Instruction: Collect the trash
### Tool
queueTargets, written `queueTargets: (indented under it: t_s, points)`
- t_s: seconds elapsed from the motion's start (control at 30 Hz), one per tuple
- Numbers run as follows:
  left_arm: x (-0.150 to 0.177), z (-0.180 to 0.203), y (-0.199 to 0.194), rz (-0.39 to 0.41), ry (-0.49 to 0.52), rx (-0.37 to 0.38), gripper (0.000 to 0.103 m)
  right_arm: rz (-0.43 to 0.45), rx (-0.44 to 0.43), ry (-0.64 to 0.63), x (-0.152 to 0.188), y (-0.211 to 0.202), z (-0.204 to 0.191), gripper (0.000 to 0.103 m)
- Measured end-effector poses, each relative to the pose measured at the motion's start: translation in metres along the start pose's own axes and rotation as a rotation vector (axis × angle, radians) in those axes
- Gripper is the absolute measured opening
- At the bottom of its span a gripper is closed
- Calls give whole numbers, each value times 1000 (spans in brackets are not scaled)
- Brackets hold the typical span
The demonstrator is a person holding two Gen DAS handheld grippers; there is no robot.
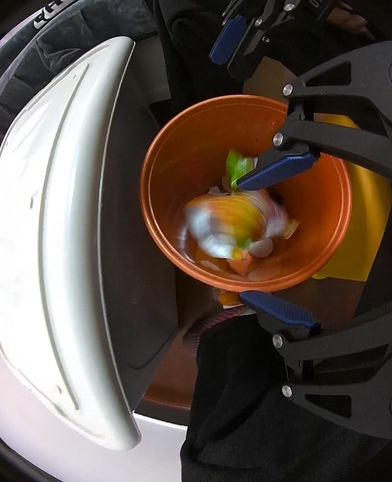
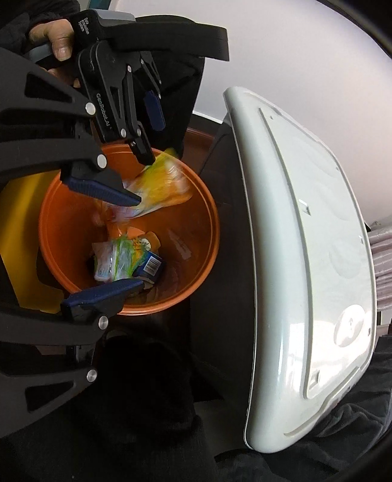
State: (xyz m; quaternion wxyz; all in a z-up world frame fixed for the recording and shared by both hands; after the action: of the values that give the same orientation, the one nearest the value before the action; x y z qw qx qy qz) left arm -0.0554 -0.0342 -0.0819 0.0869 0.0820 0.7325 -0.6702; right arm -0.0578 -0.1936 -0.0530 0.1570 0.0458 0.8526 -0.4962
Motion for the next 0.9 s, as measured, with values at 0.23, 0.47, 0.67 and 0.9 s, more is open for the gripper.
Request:
queueTargets:
  t_s: [0.23, 0.47, 0.67, 0.9]
  points:
    - [4, -1, -6, 31, -11, 1, 68, 31, 8, 13, 2, -9, 2, 52]
    - [-5, -11, -25, 119, -38, -8, 69, 89, 16, 18, -10, -26, 9, 60]
    - [-31, -21, -53, 264, -51, -32, 73, 178, 51, 9, -42, -48, 16, 74]
    - [-78, -35, -85, 428, -78, -64, 76, 289, 135, -61, -91, -69, 18, 84]
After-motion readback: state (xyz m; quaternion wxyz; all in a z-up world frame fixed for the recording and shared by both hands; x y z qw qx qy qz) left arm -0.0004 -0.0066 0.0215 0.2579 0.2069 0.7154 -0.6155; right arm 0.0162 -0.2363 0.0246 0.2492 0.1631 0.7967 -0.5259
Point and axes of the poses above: each gripper's, at about its wrist camera, not at the fingertips, and y roughly the way its jaws point, z to its right, x to its underside, the point moved 1 cm from there along y, roughly the way its jaws point, and after that the axes turned 9 degrees about -x, right-handed, at the moved point
